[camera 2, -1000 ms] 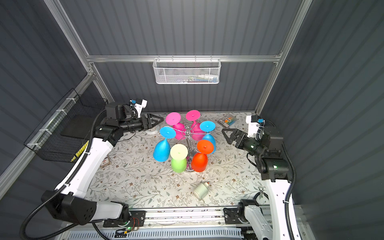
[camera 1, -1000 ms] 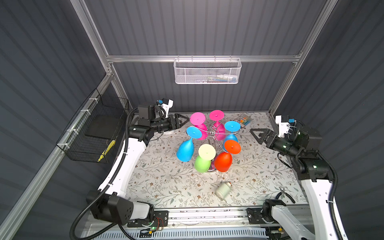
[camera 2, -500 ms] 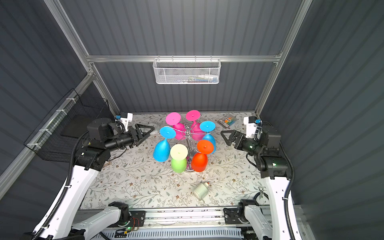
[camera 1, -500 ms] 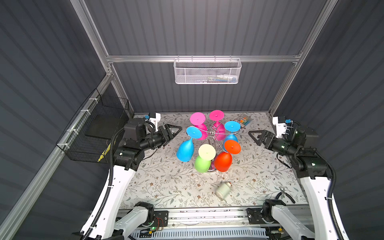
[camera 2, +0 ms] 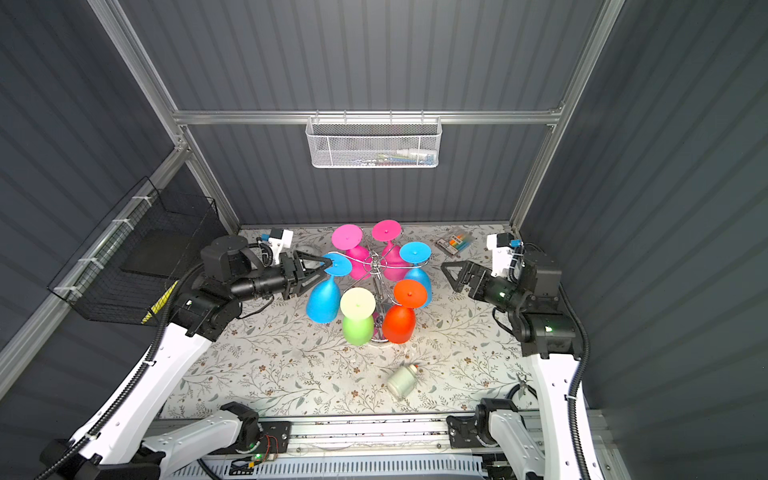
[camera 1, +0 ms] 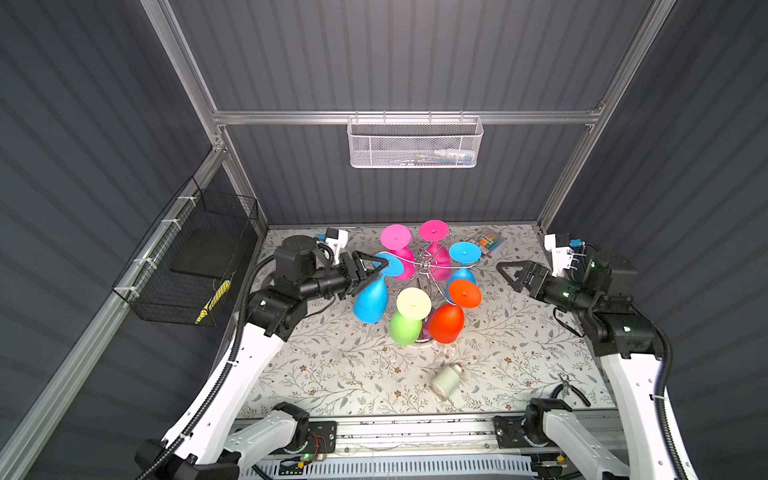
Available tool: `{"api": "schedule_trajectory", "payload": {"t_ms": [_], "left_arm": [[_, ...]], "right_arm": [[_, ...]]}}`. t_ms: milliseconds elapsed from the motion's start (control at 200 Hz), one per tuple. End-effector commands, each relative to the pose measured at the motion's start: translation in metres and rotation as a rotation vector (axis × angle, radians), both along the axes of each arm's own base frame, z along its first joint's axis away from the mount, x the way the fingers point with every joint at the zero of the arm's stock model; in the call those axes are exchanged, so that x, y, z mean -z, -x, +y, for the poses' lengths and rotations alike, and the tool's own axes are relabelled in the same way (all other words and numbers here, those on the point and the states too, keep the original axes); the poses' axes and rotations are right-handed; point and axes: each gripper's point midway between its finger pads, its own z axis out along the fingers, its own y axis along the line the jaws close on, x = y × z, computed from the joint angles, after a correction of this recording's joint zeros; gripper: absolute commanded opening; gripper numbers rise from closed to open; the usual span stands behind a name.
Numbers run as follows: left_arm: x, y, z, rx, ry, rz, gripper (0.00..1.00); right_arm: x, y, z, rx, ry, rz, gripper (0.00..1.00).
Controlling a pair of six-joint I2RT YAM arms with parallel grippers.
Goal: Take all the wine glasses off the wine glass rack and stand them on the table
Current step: 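Move the left gripper to the blue glass's foot while the right waits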
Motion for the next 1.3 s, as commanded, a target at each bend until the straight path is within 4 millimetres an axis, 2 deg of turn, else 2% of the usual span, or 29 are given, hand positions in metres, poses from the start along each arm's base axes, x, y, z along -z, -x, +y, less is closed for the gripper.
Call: {"api": "schedule_trajectory", "payload": {"t_ms": [0,230,770,1296], "left_arm": [[-0.009,0.003,0.000,-0.009,-0.015,-0.010,0.53],[-0.002,0.002,0.004,-0.055,-0.013,0.022,0.45],[-0.025,0.000,0.011,-0.105,0.008,0.003,0.39],[-0.012,-0.005,0.011,-0.113,-0.021,0.019,0.30]], "right_arm": [[0.000,0.005,0.002,-0.015,0.008,-0.007,0.99],[0.002,0.006,0.002,-0.014,0.006,0.000,0.99],[0.005,0.008,0.002,-0.016,0.004,0.004,0.99],[0.008,0.009,0.001,-0.005,0.002,0.013,0.99]]}}
